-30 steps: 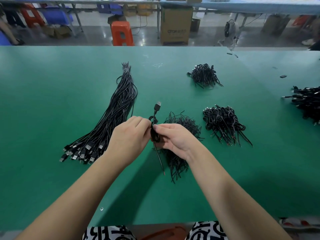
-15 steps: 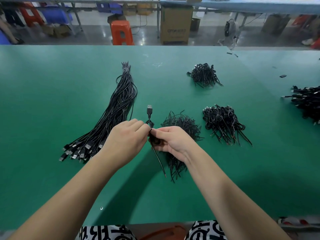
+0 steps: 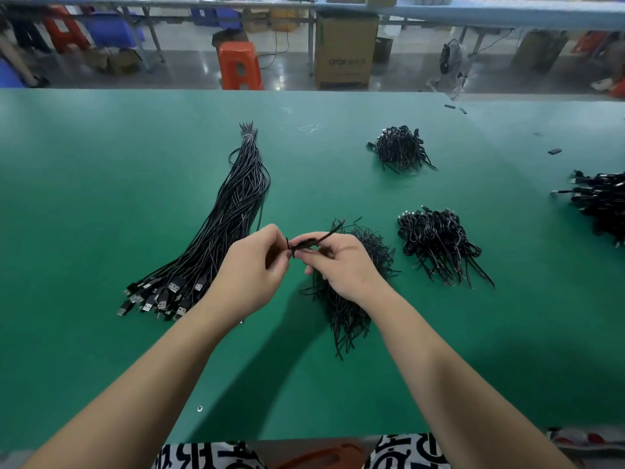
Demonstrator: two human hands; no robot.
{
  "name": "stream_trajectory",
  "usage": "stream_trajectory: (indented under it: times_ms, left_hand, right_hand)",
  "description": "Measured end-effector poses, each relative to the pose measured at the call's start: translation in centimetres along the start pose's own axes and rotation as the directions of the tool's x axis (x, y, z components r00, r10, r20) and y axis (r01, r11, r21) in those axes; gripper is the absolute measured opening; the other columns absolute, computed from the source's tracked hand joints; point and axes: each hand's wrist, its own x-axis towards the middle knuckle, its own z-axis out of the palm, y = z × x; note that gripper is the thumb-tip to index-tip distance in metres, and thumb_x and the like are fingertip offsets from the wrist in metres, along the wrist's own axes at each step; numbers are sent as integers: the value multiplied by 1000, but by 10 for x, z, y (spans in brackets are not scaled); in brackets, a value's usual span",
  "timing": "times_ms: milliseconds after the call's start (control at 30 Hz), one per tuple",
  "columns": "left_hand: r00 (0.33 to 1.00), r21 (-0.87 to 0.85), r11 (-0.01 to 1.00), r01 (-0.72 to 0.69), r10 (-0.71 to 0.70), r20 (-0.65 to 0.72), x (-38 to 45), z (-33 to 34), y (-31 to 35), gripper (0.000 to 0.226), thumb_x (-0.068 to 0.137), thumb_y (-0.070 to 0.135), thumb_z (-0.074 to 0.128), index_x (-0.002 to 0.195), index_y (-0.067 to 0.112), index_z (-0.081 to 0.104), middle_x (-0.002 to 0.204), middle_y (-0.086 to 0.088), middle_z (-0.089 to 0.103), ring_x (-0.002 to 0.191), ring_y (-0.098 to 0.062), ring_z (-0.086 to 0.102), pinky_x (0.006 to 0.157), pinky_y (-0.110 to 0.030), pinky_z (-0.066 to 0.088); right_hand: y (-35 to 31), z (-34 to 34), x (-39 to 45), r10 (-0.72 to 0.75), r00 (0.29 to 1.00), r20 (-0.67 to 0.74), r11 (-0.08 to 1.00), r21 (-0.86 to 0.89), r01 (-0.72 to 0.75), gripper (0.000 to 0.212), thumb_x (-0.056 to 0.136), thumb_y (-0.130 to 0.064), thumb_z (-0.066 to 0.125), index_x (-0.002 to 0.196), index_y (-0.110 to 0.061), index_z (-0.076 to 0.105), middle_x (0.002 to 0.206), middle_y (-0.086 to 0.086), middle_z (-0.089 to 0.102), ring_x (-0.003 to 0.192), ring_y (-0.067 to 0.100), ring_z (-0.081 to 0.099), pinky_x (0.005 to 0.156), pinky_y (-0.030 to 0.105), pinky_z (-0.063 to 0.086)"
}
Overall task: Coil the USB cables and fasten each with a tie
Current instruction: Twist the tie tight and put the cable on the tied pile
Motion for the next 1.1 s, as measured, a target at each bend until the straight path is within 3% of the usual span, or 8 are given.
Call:
stream_trajectory:
  times_ms: [133,267,400,533,767,900,967,1100]
  left_hand:
    - [983,120,976,-184,184,12,-1,-3,3,13,94,5,60,83,6,54,74,-2,54,66,-20,46,59,-27,33]
    - [916,270,877,-396,398,51,-2,-5,2,12,94,-1,56,83,2,56,77,-9,52,71,-29,49,65,-36,39]
    - [839,367,763,-531,534,103,0,-2,-3,13,87,-9,63,84,3,60,77,-9,55,71,-31,53,67,-40,46]
    - [886,279,844,-457,458,66,-4,1,-4,8,91,-2,57,87,5,60,80,-8,55,73,-25,50,67,-34,42]
    - [994,9,995,-100,100,-45,0,-4,-3,11,93,9,64,85,11,57,69,4,58,68,-7,53,58,-11,37]
    - [989,46,989,-142,144,-42,0,-3,-1,15,94,2,60,84,10,52,71,5,53,65,-8,45,58,-19,32]
    - [974,153,965,-214,223,-45,-1,-1,0,15,93,-3,58,84,7,51,77,1,51,71,-14,40,61,-27,28]
    - [879,397,798,-454,475,51,-1,1,-5,21,79,-14,56,84,6,54,79,-8,52,74,-29,46,69,-35,38]
  right_hand:
    - [-4,-9,-1,9,999,54,999,-40,-7,20,94,-16,70,89,-35,72,61,-14,66,54,3,56,54,12,39]
    - [-6,-13,0,44,995,85,998,-41,-41,11,96,-22,67,93,-29,74,65,9,65,59,14,56,59,26,44]
    - [-5,-11,0,137,988,74,981,127,-146,30,99,-26,63,129,-22,60,68,9,69,45,12,50,52,21,42]
    - [-6,-8,-2,129,986,105,969,200,-148,6,102,-17,59,102,-16,65,72,8,72,54,20,52,48,22,44]
    - [-9,-6,-6,43,988,149,980,186,-71,41,89,16,58,106,-20,69,96,14,61,80,17,61,76,17,54]
    - [-7,-4,-3,40,999,13,999,33,-41,20,89,-11,75,95,-30,75,94,0,60,66,8,46,66,17,42]
    - [-6,-5,-4,100,994,44,992,78,-103,10,92,-23,73,91,-32,77,77,1,60,56,10,42,53,19,35]
    - [-1,-5,-4,167,980,112,971,154,-183,12,98,-26,65,96,-27,77,50,-6,44,43,10,35,41,21,33]
